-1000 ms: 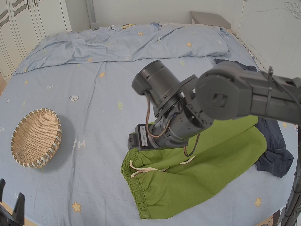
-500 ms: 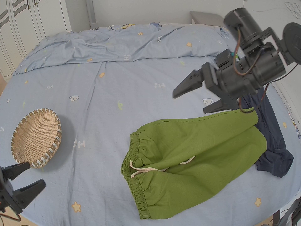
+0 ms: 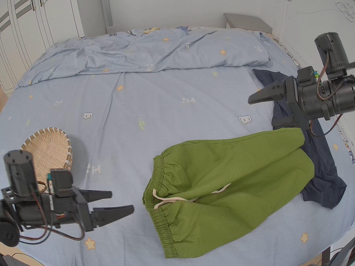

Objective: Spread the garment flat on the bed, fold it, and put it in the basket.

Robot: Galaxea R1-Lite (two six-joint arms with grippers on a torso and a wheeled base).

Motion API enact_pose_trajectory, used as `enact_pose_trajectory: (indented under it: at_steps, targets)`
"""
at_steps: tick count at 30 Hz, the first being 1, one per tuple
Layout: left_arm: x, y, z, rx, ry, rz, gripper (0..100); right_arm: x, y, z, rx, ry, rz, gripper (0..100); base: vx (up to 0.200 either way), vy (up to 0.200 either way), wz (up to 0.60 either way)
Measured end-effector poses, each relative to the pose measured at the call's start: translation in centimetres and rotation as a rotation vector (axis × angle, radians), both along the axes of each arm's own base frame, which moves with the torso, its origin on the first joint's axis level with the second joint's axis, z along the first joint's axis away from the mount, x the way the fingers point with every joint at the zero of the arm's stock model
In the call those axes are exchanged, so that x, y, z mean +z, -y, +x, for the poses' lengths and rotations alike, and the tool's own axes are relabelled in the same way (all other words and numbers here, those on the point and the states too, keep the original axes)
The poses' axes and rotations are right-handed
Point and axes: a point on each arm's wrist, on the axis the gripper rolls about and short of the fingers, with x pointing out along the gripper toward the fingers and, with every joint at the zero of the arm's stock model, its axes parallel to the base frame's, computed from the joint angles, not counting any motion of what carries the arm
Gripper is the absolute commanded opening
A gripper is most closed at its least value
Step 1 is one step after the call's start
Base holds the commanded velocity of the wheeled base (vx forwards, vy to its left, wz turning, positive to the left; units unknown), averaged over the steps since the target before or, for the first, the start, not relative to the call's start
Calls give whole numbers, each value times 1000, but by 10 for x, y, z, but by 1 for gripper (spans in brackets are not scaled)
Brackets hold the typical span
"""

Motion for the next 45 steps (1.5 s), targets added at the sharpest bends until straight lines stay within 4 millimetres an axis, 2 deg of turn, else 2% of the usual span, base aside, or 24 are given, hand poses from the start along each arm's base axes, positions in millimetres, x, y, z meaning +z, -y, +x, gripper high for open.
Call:
enact_pose_trajectory:
  at_steps: [4, 7, 14, 17, 23, 40, 41, 45]
  targets:
    - [-29, 20, 18, -97, -19, -27, 100, -11, 14, -7, -26, 12, 7, 100, 0, 0, 0]
    - [-50, 31, 24, -157, -27, -47, 100, -18, 24, -11, -42, 25, 15, 100, 0, 0, 0]
    - [-97, 41, 16, -263, -137, -50, 100, -31, 44, -21, -83, 59, 32, 100, 0, 0, 0]
    - [-110, 43, 12, -288, -200, -34, 100, -33, 49, -26, -96, 66, 35, 100, 0, 0, 0]
    - [-123, 48, 16, -298, -228, -23, 100, -33, 53, -30, -102, 71, 35, 100, 0, 0, 0]
    - [-132, 69, 44, -299, -188, -91, 100, -33, 54, -32, -105, 74, 36, 100, 0, 0, 0]
    - [-132, 70, 45, -300, -187, -92, 0, -33, 53, -32, -105, 73, 35, 100, 0, 0, 0]
    - [-132, 71, 47, -301, -182, -96, 0, -34, 53, -31, -104, 68, 34, 100, 0, 0, 0]
